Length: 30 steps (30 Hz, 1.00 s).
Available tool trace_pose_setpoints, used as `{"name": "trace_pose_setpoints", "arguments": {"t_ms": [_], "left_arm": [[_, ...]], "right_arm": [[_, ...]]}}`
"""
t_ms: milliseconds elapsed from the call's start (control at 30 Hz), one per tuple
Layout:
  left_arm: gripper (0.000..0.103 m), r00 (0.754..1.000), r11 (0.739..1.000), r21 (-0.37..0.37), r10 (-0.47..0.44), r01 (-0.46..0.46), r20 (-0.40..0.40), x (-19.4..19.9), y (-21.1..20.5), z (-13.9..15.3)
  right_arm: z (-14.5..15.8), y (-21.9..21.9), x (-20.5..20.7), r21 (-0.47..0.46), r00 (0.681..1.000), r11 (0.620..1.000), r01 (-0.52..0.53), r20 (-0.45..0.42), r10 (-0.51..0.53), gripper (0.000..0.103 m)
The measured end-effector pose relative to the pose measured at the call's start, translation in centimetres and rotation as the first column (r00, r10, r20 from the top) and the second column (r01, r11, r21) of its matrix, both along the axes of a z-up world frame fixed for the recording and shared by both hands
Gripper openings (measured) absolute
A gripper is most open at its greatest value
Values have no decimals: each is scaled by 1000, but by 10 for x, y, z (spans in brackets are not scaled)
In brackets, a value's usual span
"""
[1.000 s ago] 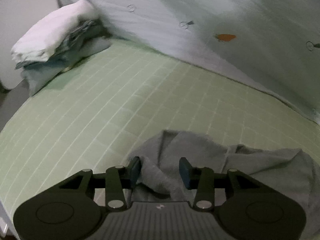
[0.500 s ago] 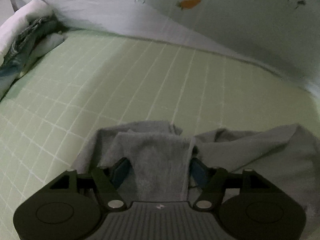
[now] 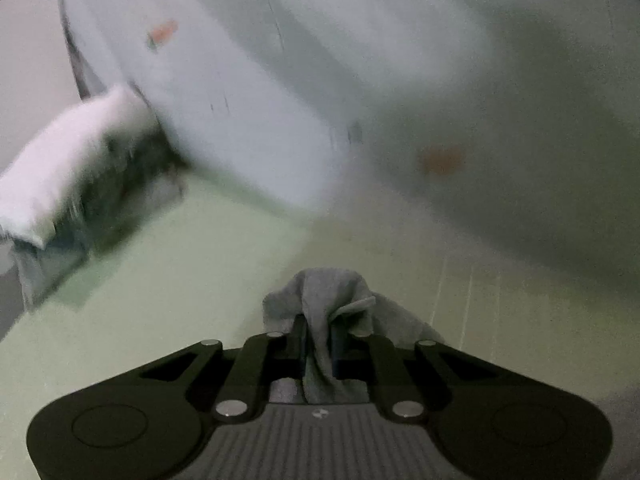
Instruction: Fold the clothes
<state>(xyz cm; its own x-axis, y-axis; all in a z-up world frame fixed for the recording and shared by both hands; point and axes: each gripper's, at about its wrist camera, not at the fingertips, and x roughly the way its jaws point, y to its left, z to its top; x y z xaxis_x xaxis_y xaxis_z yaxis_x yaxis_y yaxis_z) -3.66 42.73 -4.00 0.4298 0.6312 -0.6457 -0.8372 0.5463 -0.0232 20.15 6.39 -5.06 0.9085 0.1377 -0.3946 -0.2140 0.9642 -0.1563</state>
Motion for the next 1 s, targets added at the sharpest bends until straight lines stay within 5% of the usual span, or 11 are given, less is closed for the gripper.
{"name": "trace_pose_setpoints", "arguments": {"t_ms": [133,267,367,500,700,800,833,1000], "left_arm": [[11,989,999,39,23,-29,143,-29,-8,50],[10,988,989,120,65,-82,139,-68,-26,68],[10,986,995,24,92,-96,137,-98,-26,54],[11,998,997,-43,60,-59,32,-119,-52,19],[15,995,983,-169,64,-77,-78,-144,-70,-27],[21,995,976,-203,61,-76,-83,-146,-70,-30],[25,995,974,-212,59,-76,-83,-146,-70,-30],[57,996,957,-280,63,-80,-68,-138,-65,-37]], "right_arm": [[53,-27,-29,57,991,998,27,131,-34,1],[76,-63,-68,64,982,997,48,180,-59,1],[64,-87,-93,88,993,994,58,96,-66,1],[11,-105,-126,28,992,995,94,-93,-91,1],[-48,-120,-157,-46,915,985,167,-366,-172,3],[-44,-116,-157,-50,927,986,156,-338,-164,27],[-41,-113,-156,-46,934,987,152,-319,-159,42],[-30,-98,-139,22,949,990,137,-291,-125,53]]}}
